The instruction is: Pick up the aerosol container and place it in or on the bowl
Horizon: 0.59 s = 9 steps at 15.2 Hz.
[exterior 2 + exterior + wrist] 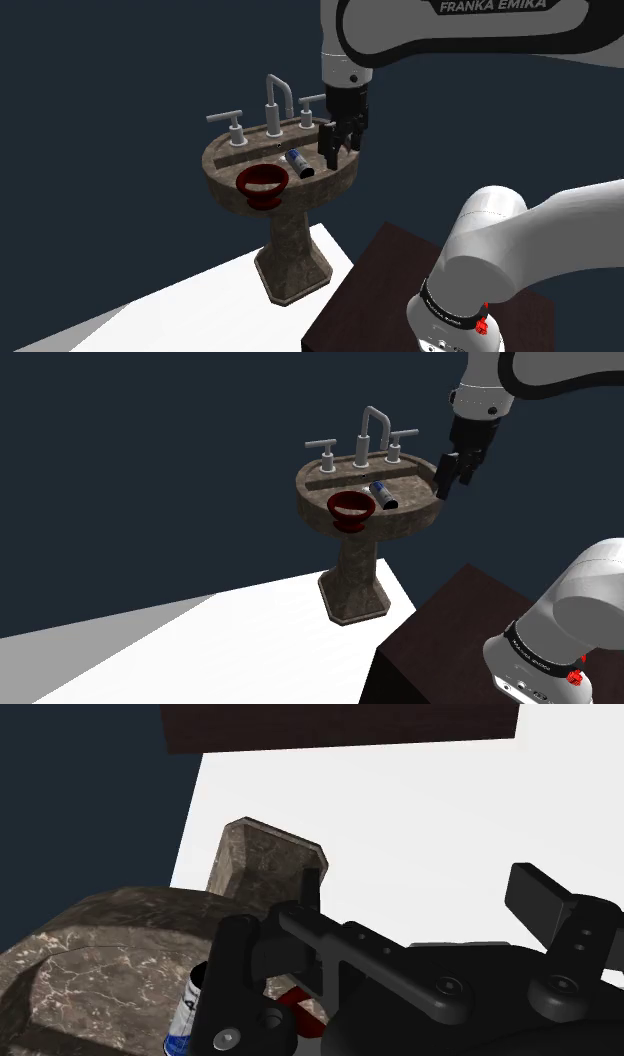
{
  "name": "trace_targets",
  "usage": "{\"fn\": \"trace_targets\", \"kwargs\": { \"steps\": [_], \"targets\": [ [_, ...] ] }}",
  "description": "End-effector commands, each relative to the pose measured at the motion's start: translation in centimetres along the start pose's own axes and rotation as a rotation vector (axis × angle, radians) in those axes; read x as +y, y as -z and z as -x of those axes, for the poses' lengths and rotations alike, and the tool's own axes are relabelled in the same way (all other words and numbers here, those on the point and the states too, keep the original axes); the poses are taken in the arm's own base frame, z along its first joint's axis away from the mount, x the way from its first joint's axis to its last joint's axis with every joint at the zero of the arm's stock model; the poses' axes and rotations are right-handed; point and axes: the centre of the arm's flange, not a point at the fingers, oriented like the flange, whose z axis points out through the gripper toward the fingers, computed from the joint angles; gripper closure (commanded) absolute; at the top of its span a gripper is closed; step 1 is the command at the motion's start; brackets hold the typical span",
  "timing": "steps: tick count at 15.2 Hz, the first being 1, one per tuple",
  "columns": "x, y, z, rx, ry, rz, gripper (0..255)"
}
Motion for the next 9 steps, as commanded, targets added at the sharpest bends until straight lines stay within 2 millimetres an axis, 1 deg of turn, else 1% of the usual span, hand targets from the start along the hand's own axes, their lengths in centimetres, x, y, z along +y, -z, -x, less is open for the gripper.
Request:
{"fn": "trace_targets", "kwargs": {
  "steps": [1, 9],
  "targets": [
    [0.0, 0.0, 0.0, 0.000, 0.000, 0.000, 0],
    [5.2, -5.3, -7.5, 0.016, -0.050, -0.023, 0]
  ]
}}
